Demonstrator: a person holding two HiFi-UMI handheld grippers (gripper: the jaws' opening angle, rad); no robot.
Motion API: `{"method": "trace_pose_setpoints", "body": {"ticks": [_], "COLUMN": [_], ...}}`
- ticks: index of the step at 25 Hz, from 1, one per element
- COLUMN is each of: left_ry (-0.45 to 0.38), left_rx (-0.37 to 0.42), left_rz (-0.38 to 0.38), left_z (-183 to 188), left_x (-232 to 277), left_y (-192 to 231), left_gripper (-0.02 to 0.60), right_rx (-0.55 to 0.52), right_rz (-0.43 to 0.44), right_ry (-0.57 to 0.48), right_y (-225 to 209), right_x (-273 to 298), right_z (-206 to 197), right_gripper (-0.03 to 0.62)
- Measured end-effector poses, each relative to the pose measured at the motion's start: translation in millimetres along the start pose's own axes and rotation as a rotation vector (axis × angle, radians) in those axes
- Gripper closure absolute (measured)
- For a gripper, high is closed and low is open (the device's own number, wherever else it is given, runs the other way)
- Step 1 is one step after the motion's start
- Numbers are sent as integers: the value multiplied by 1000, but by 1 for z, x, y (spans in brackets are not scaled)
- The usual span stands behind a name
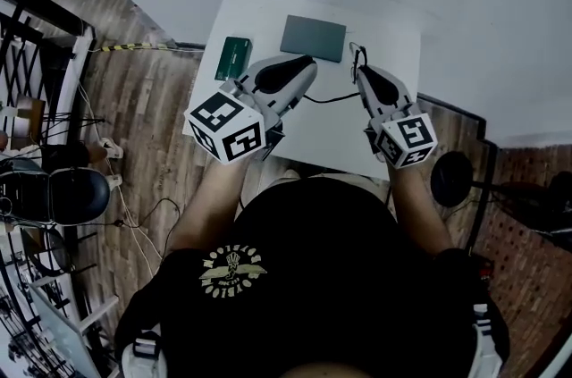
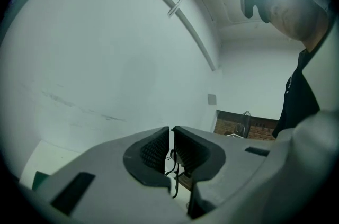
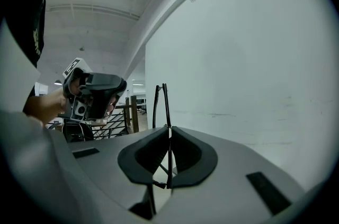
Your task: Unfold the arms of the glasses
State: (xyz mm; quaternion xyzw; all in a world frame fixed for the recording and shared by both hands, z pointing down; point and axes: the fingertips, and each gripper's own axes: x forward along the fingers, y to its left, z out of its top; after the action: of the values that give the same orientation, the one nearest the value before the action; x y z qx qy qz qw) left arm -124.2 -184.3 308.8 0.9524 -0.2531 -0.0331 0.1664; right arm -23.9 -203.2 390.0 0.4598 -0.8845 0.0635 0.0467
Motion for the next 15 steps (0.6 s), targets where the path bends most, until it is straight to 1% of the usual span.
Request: {"method": "trace_pose_setpoints", "body": {"ticks": [3, 6, 9, 13, 15], "left_ry": [26, 11, 20, 41, 49], "left_rx": [1, 9, 16, 15, 3], "left_rz": [-8, -10, -13, 0, 7], "left_z": [-10, -10, -13, -31, -39], "left_x": [30, 61, 84, 119, 127], "left_y": [-17, -32, -43, -66, -69], "left_gripper": [543, 543, 543, 543, 543], "right_rx": [-21, -37, -14, -7, 5], "right_rz": [-7, -6, -11, -14, -14], "right_ry": [0, 2, -5, -22, -26], "right_y": [-8, -21, -29, -52, -61], "right_x": [-13, -28, -42, -78, -87], "right_z": [0, -3, 2, 8, 9], "right_gripper": [576, 576, 576, 576, 576]}}
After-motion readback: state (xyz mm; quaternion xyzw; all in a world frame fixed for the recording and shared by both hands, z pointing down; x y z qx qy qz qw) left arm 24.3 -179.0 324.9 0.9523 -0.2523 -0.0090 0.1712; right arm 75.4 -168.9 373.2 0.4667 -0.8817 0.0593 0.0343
